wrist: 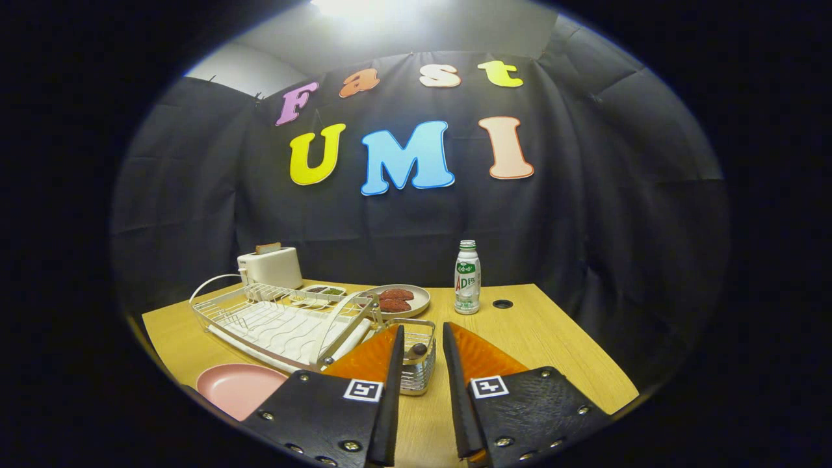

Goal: Take the plate from the dish rack, then take the spoon from the basket and place it into the plate.

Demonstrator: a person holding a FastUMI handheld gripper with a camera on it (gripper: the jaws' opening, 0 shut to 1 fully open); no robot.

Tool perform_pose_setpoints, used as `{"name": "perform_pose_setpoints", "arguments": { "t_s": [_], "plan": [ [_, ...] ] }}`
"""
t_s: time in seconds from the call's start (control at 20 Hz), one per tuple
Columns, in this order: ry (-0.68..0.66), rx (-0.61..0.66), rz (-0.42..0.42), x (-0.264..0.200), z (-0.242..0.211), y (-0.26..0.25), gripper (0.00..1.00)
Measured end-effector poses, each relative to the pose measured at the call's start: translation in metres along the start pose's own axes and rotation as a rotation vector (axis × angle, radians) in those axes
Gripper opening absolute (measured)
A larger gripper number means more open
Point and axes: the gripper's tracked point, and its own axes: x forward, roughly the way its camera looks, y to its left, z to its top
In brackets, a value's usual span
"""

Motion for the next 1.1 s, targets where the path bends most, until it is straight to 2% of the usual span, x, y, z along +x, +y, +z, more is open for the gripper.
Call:
{"name": "perform_pose_setpoints", "arguments": {
  "t_s": [0.4,0.45,0.5,0.55,0.65,0.7,0.8,0.85,0.9,1.1],
  "plan": [
    [-0.069,0.053,0.021,0.05,-0.013,0.008,0.34],
    [-0.077,0.055,0.019,0.051,-0.011,0.008,0.28],
    [-0.082,0.052,0.009,0.058,-0.012,0.007,0.27],
    [-0.078,0.05,0.001,0.062,-0.013,0.004,0.17],
    [-0.045,0.084,-0.009,0.056,-0.013,0.008,0.18],
    [-0.026,0.095,-0.016,0.058,-0.012,0.008,0.12],
    [0.016,0.082,-0.019,0.059,-0.007,0.011,0.12],
    [0.022,0.072,-0.071,0.06,-0.001,0.003,0.12],
    [-0.003,0.073,-0.091,0.057,0.014,0.001,0.05],
    [0.035,0.044,-0.051,0.055,0.035,0.016,0.05]
  ]
}}
